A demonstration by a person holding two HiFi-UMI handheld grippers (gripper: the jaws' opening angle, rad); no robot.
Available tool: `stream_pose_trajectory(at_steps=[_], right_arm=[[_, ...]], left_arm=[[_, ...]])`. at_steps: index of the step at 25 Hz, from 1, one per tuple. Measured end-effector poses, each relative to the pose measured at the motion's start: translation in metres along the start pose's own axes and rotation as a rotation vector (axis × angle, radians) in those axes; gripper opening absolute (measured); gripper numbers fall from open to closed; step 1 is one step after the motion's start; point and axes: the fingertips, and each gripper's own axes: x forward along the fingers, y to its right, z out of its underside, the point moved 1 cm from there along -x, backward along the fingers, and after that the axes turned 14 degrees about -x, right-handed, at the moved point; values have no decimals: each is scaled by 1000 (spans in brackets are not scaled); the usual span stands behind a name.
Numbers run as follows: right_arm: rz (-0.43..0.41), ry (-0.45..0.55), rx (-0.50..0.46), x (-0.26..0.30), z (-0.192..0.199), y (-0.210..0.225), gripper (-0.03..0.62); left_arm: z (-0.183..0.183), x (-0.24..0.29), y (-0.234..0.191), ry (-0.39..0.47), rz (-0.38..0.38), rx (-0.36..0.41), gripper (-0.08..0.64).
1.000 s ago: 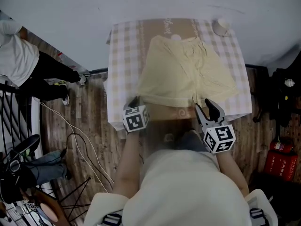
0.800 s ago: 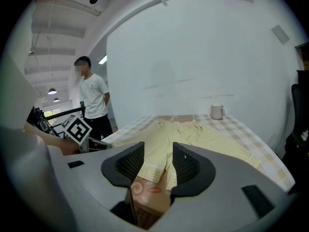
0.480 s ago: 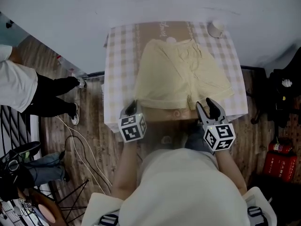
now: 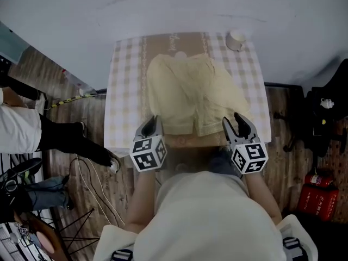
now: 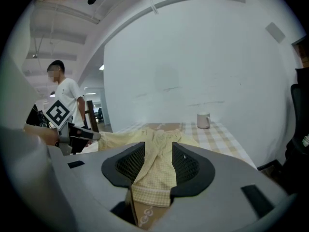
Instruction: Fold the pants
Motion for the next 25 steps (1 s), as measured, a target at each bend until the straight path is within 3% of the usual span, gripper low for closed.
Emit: stream_pose_trajectory(at_steps=[16,25], right_arm=[[-92,18,-8,11,2,129,167],[-167,0,-8,12,21,181,167]], left_arm=[[36,56,187,-85,163,56,26],[93,90,265,-217,218,80,25]])
